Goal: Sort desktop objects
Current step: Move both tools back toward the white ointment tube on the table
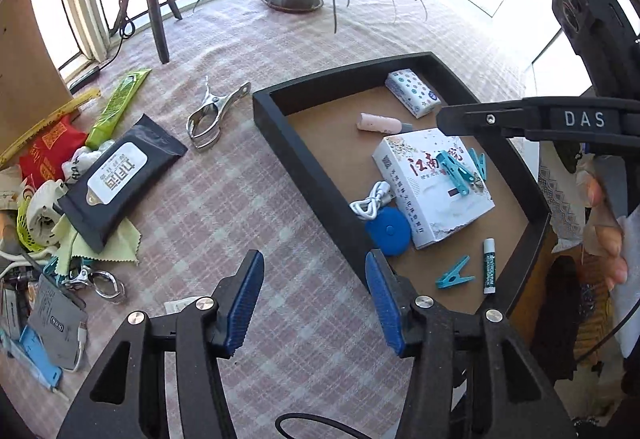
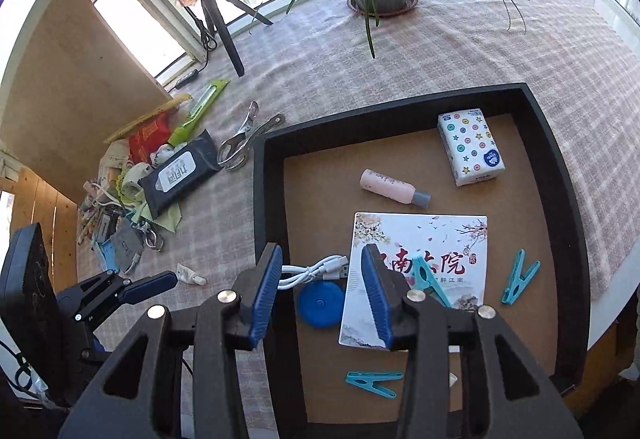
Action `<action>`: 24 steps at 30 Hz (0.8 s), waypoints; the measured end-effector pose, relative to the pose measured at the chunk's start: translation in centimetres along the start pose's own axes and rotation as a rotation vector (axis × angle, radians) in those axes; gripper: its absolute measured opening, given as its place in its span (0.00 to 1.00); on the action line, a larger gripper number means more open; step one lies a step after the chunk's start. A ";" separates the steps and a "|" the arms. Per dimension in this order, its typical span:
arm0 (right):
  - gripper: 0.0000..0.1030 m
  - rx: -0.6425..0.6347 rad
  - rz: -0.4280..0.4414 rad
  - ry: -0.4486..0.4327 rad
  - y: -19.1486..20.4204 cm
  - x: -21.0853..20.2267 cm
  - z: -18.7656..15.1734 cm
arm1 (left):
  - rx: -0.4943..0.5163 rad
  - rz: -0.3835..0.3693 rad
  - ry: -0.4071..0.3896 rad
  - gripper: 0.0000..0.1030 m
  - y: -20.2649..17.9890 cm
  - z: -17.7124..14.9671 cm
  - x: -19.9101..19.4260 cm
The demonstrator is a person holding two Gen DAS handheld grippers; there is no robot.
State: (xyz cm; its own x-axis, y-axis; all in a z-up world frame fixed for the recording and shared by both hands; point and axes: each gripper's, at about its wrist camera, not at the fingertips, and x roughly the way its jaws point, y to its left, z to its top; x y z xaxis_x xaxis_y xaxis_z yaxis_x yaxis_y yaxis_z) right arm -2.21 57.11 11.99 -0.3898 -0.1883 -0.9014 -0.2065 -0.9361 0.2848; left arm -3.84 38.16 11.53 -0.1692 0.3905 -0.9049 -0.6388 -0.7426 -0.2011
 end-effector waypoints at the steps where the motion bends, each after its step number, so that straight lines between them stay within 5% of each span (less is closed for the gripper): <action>1: 0.40 -0.022 0.007 0.010 0.8 0.4 0.0 | -0.029 0.015 0.005 0.48 1.5 -0.2 0.0; 12: 0.40 -0.369 0.065 0.112 11.5 5.6 -1.6 | -0.366 0.159 0.083 0.48 15.6 -2.8 0.1; 18: 0.40 -0.590 0.049 0.199 17.1 9.8 -4.2 | -0.485 0.168 0.096 0.50 18.3 -2.9 1.0; 24: 0.40 -0.719 0.034 0.267 20.0 13.2 -5.8 | -0.502 0.181 0.116 0.49 18.3 -2.2 2.8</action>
State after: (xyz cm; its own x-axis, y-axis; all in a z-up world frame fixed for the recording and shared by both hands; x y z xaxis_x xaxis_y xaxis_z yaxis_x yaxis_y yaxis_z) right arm -6.24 34.16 3.91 -0.1371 -0.2000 -0.9702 0.4717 -0.8744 0.1136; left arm -14.38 24.44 4.48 -0.1412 0.1911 -0.9714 -0.1655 -0.9720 -0.1671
